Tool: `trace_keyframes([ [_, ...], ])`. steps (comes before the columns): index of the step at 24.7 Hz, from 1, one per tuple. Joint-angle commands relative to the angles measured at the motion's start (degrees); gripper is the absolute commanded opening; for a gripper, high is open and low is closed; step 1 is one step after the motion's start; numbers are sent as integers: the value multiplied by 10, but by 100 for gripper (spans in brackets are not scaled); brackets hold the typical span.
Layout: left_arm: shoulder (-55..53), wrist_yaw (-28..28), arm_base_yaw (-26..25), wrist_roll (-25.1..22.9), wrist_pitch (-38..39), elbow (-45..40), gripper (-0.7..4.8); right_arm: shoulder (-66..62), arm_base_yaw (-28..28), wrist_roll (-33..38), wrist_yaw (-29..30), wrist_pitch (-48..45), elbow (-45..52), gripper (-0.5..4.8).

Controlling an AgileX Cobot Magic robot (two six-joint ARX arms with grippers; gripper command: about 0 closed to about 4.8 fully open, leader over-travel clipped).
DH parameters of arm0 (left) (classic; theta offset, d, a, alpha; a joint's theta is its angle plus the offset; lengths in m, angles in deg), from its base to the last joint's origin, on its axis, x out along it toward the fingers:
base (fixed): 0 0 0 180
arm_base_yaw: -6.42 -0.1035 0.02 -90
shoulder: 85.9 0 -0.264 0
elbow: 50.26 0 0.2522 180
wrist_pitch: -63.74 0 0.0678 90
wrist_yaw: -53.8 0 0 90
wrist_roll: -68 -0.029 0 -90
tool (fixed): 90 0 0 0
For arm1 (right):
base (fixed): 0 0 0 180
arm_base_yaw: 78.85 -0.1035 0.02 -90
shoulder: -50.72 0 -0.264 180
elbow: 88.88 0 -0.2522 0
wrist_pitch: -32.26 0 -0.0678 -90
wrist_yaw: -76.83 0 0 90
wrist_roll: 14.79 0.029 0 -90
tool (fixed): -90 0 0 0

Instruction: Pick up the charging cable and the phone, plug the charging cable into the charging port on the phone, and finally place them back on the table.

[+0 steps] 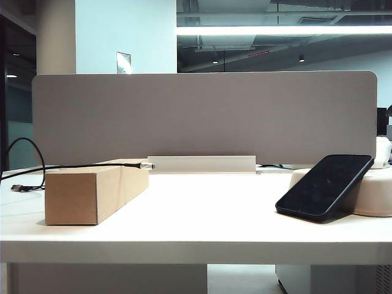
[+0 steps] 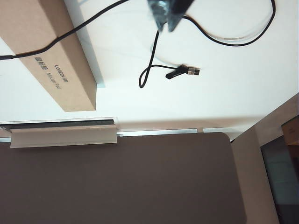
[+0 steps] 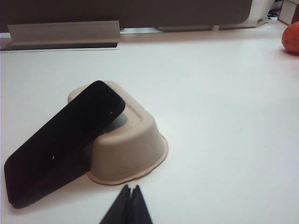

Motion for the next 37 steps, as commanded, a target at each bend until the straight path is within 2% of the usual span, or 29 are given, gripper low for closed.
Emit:
trace_keyframes([
  [1, 0, -2, 0, -2, -5, 2, -6, 1, 0, 0, 0, -6, 3, -1],
  [29, 0, -2, 0, -2, -18, 2, -6, 1, 0, 1, 0, -6, 3, -1],
  [33, 0, -15, 0, -2, -22, 3, -6, 1, 0, 39, 23, -15, 3, -1],
  [37, 0, -30, 0, 6, -22, 6, -6, 1, 0, 44, 41, -30, -3, -2],
])
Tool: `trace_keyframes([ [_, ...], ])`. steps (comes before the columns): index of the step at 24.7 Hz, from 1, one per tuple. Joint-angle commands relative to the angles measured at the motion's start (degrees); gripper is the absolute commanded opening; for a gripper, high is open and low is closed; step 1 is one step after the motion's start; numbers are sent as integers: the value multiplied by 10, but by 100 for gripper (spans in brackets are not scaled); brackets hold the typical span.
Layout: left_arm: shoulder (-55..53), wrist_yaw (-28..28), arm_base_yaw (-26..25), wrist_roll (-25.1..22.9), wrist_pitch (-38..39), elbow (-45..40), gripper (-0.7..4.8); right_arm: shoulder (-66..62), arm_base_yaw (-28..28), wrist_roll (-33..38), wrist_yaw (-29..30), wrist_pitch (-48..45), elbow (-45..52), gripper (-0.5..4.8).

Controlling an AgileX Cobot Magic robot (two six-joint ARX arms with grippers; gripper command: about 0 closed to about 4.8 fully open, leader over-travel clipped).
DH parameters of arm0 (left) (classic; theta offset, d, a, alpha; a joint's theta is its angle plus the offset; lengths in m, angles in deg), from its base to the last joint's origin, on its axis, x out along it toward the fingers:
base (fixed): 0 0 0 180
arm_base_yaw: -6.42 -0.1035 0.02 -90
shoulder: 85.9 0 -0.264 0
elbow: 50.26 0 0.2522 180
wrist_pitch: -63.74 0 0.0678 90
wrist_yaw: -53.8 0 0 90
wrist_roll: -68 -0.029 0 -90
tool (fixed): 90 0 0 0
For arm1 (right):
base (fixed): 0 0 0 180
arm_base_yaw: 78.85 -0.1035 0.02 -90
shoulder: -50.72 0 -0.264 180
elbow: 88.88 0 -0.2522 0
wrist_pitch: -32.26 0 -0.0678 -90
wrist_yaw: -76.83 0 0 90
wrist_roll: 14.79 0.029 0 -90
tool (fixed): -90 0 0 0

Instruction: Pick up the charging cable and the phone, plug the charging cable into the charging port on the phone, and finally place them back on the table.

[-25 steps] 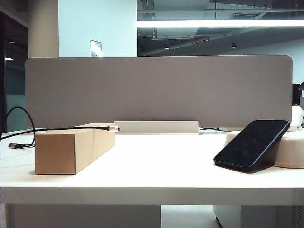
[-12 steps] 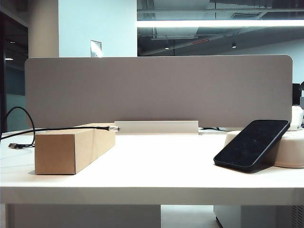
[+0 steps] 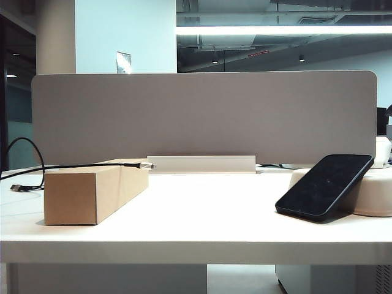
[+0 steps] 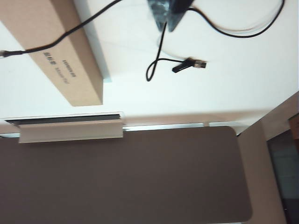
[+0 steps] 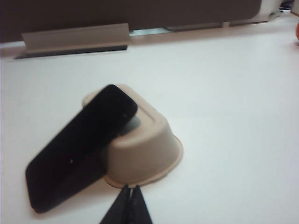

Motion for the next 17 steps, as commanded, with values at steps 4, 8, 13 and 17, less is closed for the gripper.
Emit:
trace_keyframes([
  [4, -1, -26, 0, 13, -8, 24, -6, 1, 0, 23, 12, -18, -15, -2],
  [8, -1, -26, 0, 13, -5, 47, -6, 0, 0, 38, 12, -17, -36, -2],
  [13, -20, -37, 0, 13, -6, 75, -6, -1, 0, 38, 12, 0, -70, -2],
  [17, -73, -75, 0, 12, -6, 107, -6, -2, 0, 40, 17, 18, -97, -2],
])
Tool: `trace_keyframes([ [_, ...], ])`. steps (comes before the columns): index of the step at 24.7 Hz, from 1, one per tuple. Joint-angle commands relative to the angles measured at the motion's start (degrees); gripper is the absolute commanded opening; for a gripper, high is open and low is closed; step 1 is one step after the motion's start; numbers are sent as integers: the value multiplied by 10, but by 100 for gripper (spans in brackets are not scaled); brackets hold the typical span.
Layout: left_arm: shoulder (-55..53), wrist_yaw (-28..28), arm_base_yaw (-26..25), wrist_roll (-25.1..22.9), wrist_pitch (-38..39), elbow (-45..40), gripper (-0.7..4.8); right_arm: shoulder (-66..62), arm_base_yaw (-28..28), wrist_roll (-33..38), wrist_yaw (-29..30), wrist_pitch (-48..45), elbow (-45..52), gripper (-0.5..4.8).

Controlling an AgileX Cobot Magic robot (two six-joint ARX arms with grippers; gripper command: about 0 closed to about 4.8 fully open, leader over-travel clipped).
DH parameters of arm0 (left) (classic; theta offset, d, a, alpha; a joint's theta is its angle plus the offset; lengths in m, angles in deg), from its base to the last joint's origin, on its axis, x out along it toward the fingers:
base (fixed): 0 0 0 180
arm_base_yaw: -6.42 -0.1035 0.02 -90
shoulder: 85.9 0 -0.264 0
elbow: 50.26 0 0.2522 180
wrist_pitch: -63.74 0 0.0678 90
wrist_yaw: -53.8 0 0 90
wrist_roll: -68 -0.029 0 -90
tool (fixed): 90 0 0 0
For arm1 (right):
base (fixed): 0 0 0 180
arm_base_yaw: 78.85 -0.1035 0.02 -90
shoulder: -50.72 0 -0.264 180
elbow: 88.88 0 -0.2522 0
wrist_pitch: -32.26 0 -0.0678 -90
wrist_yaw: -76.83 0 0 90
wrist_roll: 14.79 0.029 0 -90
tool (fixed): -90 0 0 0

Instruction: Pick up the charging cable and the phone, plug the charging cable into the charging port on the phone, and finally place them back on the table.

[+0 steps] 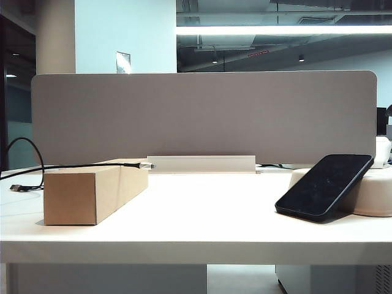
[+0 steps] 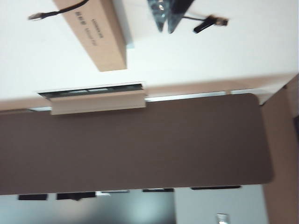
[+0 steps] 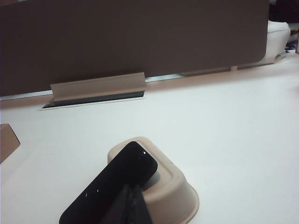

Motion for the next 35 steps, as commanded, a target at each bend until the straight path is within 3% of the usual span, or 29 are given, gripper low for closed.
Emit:
trace_keyframes([
  [1, -34, -19, 0, 3, -7, 20, -6, -1, 0, 4, 5, 16, -19, -2],
  [10, -109, -21, 0, 3, -7, 64, -6, -25, 0, 4, 25, 58, -54, -2],
  [21, -266, -120, 0, 3, -7, 147, -6, -162, 0, 6, 87, 62, -114, -1],
  [26, -350, -122, 0, 3, -7, 204, -6, -238, 0, 26, 113, 62, -135, -1],
  [35, -478, -121, 56, -4, -7, 286, -5, -324, -1, 52, 142, 45, -138, 0],
])
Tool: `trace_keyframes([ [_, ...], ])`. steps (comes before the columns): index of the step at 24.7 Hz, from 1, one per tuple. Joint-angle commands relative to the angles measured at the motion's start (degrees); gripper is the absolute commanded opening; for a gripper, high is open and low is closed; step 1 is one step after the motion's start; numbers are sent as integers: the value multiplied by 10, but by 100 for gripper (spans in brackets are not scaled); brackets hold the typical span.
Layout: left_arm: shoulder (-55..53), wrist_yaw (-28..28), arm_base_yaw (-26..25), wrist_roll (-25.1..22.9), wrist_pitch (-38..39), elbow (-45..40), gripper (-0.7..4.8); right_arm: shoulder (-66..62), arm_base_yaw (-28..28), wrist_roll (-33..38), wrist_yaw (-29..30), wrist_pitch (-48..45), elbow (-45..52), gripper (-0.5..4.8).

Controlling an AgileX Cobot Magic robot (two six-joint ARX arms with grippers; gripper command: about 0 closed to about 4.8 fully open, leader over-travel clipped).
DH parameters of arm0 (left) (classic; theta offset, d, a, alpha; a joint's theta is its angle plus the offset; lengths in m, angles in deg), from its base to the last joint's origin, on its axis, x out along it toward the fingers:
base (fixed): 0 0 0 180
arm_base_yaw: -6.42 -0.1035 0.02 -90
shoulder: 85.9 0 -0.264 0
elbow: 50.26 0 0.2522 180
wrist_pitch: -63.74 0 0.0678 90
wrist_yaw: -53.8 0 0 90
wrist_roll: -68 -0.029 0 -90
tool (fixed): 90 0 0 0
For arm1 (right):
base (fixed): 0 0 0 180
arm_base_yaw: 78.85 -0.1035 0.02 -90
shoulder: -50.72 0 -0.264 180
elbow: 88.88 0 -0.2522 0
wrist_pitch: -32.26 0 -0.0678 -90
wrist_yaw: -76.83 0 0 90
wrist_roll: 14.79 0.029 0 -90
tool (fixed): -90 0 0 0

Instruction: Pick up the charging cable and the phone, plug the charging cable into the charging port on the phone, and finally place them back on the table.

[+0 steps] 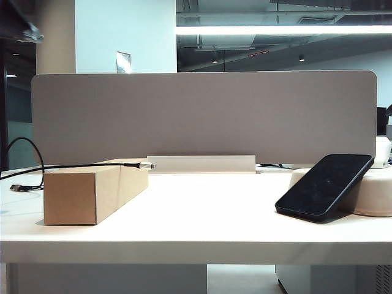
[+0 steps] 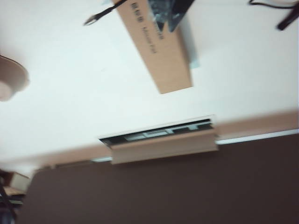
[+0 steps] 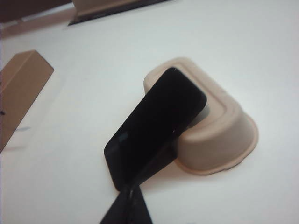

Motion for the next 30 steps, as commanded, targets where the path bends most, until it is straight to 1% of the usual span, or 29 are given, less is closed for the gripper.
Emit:
trace_keyframes([
  [1, -41, -2, 23, -8, -7, 31, -5, -20, 0, 17, 18, -20, -2, 0],
  [5, -101, -2, 52, -43, -5, 68, -1, -52, 0, 30, 41, -32, -2, 3],
  [6, -113, -2, 57, -50, -3, 77, -1, -60, 0, 32, 46, -33, -2, 17],
  [8, -142, -2, 69, -59, 1, 94, 2, -81, 0, 49, 54, -38, -2, 76],
  [9, -156, -3, 74, -62, 4, 103, 14, -92, -1, 58, 54, -43, -2, 105],
  [10, -182, -4, 84, -69, 21, 125, 54, -114, -1, 78, 54, -53, -2, 149],
  [11, -199, -4, 89, -75, 37, 142, 75, -129, -1, 90, 54, -61, -2, 169],
  [12, -223, -4, 96, -82, 66, 167, 92, -156, -1, 108, 66, -79, -2, 182],
  [13, -247, -4, 103, -94, 95, 192, 92, -184, -1, 123, 80, -100, -2, 182],
  [15, -266, -4, 110, -108, 118, 213, 94, -215, -1, 140, 94, -124, -2, 182],
  [16, -281, -7, 111, -122, 142, 232, 95, -247, -3, 169, 112, -154, -2, 213],
  [17, -293, -19, 111, -139, 167, 250, 105, -277, -6, 195, 122, -186, -2, 280],
  [18, -301, -25, 111, -147, 182, 261, 120, -295, -6, 207, 128, -205, -2, 316],
  [19, -305, -25, 111, -151, 190, 268, 130, -309, -6, 213, 132, -219, -2, 331],
  [21, -317, -24, 111, -161, 216, 289, 158, -338, -7, 224, 142, -246, -2, 334],
  [23, -323, -25, 111, -169, 226, 300, 159, -365, -11, 225, 152, -270, -2, 334],
  [30, -326, -23, 111, -195, 235, 312, 162, -442, -23, 235, 152, -340, -2, 334],
])
